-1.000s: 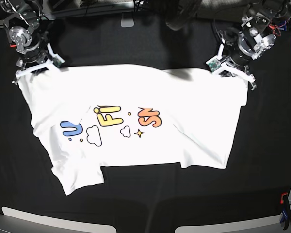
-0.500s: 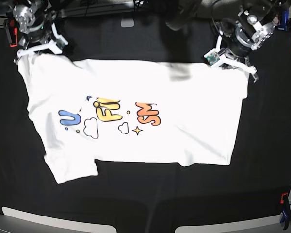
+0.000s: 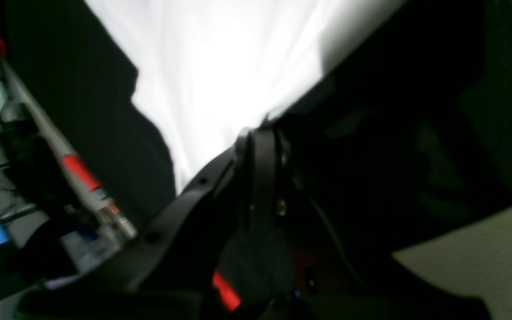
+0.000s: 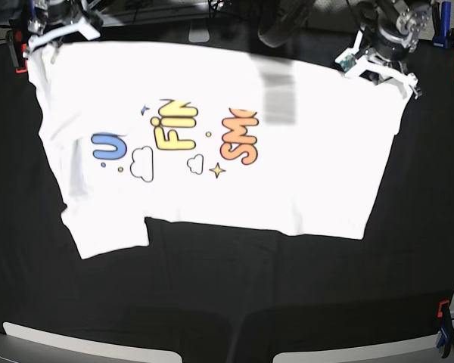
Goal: Layout the t-shirt on the table in an organized manner, then fold the t-shirt properly
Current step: 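Lift and pull the collar edge with both grippers, then release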
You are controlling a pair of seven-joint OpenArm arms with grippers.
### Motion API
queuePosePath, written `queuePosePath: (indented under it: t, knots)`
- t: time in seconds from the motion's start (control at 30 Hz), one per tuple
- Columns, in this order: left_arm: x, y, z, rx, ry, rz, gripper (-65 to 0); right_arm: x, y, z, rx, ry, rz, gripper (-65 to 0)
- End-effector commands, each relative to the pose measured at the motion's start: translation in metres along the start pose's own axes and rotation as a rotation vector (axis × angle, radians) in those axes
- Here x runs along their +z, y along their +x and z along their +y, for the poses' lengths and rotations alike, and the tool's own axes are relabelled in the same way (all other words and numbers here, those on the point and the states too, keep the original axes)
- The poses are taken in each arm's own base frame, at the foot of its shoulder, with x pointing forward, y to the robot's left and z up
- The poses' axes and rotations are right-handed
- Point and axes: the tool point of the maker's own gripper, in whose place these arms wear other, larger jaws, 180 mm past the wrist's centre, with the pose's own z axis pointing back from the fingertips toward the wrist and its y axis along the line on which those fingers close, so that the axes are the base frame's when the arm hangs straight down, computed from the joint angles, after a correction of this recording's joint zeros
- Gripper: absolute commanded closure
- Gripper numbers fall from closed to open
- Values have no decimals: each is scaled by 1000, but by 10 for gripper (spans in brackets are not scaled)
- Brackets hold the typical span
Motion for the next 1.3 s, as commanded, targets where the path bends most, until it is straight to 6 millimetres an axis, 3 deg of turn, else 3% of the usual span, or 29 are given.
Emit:
queuePosePath:
  t: [0.0, 0.1, 0.3, 0.7, 0.73, 0.8, 0.87, 0.93, 1.0, 1.27]
  knots:
    - [6, -4, 15, -4, 67, 15, 0, 4, -9, -3, 10, -15, 30, 0]
    - [17, 1, 14, 2, 73, -5, 0, 9, -14, 7, 16, 6, 41, 0]
    - [35, 10, 8, 21, 50, -37, 0, 10, -15, -5, 23, -64, 43, 0]
    - [42, -4, -7, 18, 8, 22, 0, 10, -17, -6, 14, -68, 57, 0]
    - [42, -5, -7, 20, 7, 25, 0, 10, -18, -3, 4, -54, 60, -14]
    - [42, -6, -10, 33, -7, 31, 0, 10, -19, 2, -36, -26, 66, -161]
    - [42, -8, -16, 63, -41, 43, 0, 10, -19, 4, -55, -18, 69, -265]
    - [42, -11, -22, 86, -69, 60, -136, 10, -18, 4, -55, -19, 63, -287]
    - [43, -12, -26, 126, -92, 72, -227, 10, -15, 3, -54, -20, 42, -287]
    - [44, -28, -22, 141, -62, 156, -242, 27, 30, -4, -96, -18, -134, -287]
